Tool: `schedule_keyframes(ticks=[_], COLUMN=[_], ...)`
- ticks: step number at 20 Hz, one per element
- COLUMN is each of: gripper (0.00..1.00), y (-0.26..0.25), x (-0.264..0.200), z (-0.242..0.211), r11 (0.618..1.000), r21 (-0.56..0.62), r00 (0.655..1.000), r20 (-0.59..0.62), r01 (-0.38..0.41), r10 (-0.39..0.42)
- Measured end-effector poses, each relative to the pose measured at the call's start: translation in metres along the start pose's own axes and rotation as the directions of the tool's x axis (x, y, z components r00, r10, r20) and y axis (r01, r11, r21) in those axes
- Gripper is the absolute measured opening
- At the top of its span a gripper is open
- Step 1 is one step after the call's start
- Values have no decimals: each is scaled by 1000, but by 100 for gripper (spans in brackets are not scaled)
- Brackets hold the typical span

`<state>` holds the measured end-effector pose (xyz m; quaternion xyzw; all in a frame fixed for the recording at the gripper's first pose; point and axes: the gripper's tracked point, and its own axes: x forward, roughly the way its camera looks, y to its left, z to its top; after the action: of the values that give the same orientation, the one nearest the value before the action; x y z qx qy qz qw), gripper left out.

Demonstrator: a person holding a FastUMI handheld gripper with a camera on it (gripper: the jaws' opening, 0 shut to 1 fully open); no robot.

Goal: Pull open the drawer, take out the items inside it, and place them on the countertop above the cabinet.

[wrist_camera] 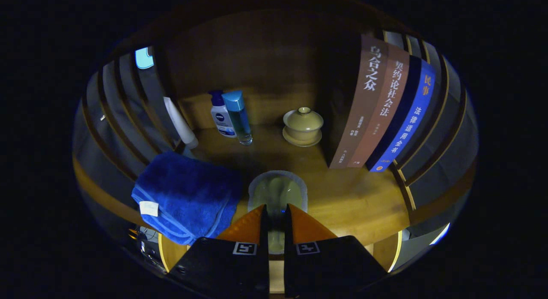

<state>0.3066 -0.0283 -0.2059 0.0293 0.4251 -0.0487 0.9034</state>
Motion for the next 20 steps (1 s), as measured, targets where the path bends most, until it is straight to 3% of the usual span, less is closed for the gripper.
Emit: schedule_keyframes(ticks=[5, 9, 11, 14, 20], gripper=[28, 80, 90, 100, 100], y=[0, 2, 0, 1, 3], x=[15, 10, 6, -8, -62], z=[1, 4, 5, -2, -27], r11=[1000, 999, 998, 998, 997], r21=[27, 45, 53, 58, 53], r00=[1000, 1000, 999, 999, 988], r20=[-12, 6, 17, 38, 148], r01=[-9, -29, -29, -39, -51], r10=[9, 29, 29, 36, 43])
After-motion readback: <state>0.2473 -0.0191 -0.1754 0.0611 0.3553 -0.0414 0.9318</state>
